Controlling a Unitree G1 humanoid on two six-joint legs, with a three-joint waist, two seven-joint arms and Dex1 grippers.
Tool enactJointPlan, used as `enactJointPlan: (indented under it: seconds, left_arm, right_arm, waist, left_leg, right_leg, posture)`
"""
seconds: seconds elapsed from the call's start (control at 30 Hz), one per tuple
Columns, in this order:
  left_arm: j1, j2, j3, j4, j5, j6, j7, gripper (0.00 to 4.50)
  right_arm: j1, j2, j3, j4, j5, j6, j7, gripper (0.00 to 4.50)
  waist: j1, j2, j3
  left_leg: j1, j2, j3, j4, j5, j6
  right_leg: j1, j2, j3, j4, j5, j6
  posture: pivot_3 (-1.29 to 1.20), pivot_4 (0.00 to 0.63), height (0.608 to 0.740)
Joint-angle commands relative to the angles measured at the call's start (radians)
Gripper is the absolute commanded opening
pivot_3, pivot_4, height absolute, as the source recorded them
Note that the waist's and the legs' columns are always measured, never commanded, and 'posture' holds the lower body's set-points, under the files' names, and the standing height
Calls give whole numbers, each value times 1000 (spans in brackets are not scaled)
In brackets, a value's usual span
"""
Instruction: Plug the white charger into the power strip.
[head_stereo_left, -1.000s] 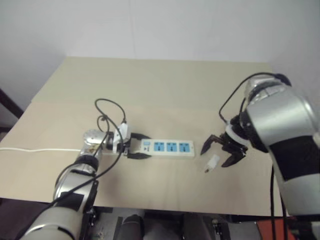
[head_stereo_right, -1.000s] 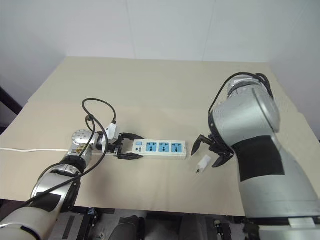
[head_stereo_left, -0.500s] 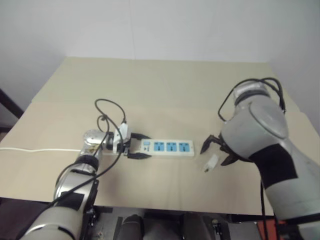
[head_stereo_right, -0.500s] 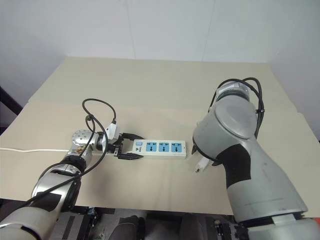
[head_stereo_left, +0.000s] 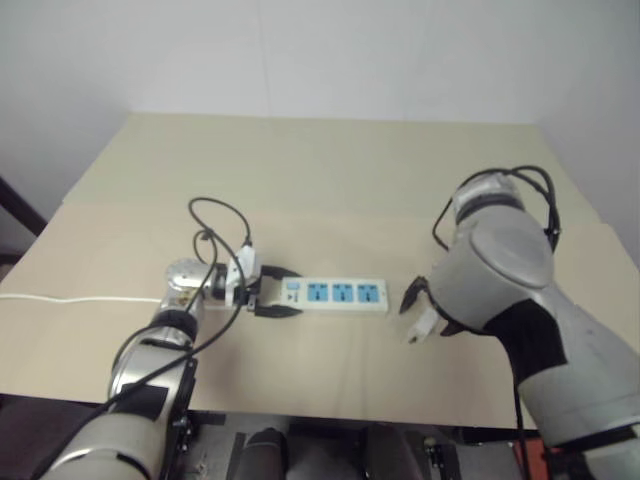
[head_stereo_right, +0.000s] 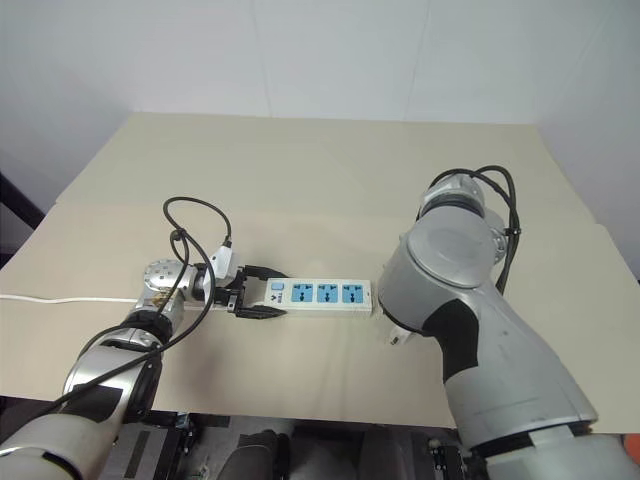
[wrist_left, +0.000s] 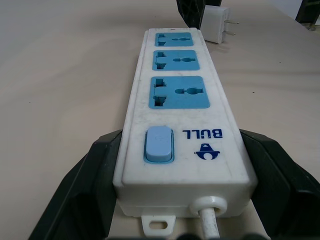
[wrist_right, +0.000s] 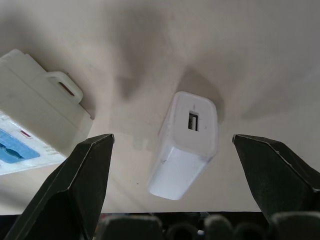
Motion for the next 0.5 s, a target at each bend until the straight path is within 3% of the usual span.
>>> enactJointPlan:
  seconds: [0.03, 0.3, 0.5]
  left_arm:
    - [-15, -3, -1, 7, 26, -15, -5, 3266]
    - [-17, -5, 10, 9, 36, -16, -5, 3266]
    - [-15, -7, 20, 10, 48, -20, -5, 3266]
  right_arm:
    - [3, 3, 41, 24, 14, 11, 19, 3910]
    - [16, 23, 102, 24, 23, 11, 43, 1193]
    - [8, 64, 187, 24, 20, 11, 51, 1095]
  waist:
    - [0, 0, 0]
    - [0, 0, 0]
    - [-1, 0, 0]
  left_leg:
    - [0, 0, 0, 0, 0, 0]
    - [0, 0, -1, 0, 0, 0]
    - [0, 0, -1, 0, 0, 0]
  right_leg:
    - [0, 0, 0, 0, 0, 0]
    - [0, 0, 0, 0, 0, 0]
    - [0, 0, 0, 0, 0, 0]
  posture:
    - [0, 150, 740]
    - [0, 150, 740]
    - [0, 150, 740]
